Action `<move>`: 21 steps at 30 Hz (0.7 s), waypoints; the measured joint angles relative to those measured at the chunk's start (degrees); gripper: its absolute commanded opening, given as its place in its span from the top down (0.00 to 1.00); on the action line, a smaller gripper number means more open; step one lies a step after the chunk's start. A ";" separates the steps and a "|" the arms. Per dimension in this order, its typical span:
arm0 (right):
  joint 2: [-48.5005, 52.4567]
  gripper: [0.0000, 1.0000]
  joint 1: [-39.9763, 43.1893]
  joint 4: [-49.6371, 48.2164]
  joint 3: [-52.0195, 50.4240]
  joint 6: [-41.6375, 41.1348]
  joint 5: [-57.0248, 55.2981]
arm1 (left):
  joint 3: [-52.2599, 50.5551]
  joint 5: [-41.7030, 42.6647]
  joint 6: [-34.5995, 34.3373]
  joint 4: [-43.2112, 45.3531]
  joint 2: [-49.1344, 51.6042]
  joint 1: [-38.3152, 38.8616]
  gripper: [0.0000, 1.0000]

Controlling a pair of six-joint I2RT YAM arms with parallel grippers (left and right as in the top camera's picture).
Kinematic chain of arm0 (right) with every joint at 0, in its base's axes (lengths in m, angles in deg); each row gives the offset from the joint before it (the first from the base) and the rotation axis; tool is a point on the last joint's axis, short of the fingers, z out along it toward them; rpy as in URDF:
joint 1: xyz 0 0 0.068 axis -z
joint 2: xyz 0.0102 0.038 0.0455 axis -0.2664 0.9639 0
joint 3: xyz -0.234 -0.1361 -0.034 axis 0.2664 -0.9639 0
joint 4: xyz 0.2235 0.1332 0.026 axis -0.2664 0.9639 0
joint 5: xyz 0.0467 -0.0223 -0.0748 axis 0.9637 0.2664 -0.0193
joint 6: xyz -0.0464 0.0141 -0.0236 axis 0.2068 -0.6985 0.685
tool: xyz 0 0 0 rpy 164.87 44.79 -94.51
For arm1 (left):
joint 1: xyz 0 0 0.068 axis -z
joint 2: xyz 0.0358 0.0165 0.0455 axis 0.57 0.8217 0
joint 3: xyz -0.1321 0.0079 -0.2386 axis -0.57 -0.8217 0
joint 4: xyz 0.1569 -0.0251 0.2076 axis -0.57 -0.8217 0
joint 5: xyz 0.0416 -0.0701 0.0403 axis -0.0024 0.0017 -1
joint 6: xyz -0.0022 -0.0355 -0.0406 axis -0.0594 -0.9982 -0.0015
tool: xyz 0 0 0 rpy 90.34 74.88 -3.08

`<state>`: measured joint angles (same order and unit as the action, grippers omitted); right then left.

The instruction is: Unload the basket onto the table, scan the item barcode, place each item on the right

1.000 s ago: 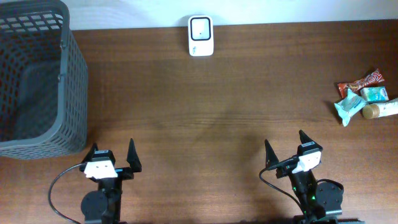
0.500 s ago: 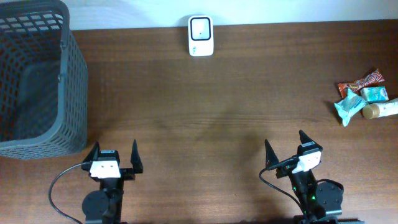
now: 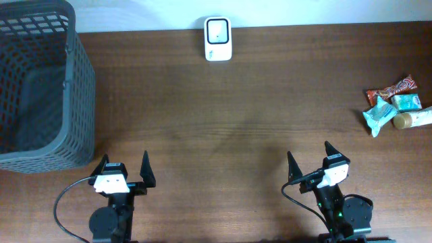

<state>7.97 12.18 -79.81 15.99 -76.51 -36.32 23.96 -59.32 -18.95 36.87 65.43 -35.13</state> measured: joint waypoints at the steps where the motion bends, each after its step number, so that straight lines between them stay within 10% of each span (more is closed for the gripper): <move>1: 0.00 0.01 0.00 0.00 0.00 -0.02 0.00 | 0.00 0.00 0.24 0.00 0.00 0.00 0.01; 21: 0.00 0.01 0.00 0.00 0.00 0.02 0.00 | 0.00 0.00 0.92 0.00 0.00 0.00 0.01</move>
<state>7.97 12.18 -79.81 15.99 -76.49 -36.32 23.96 -59.32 -18.03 36.87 65.43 -35.13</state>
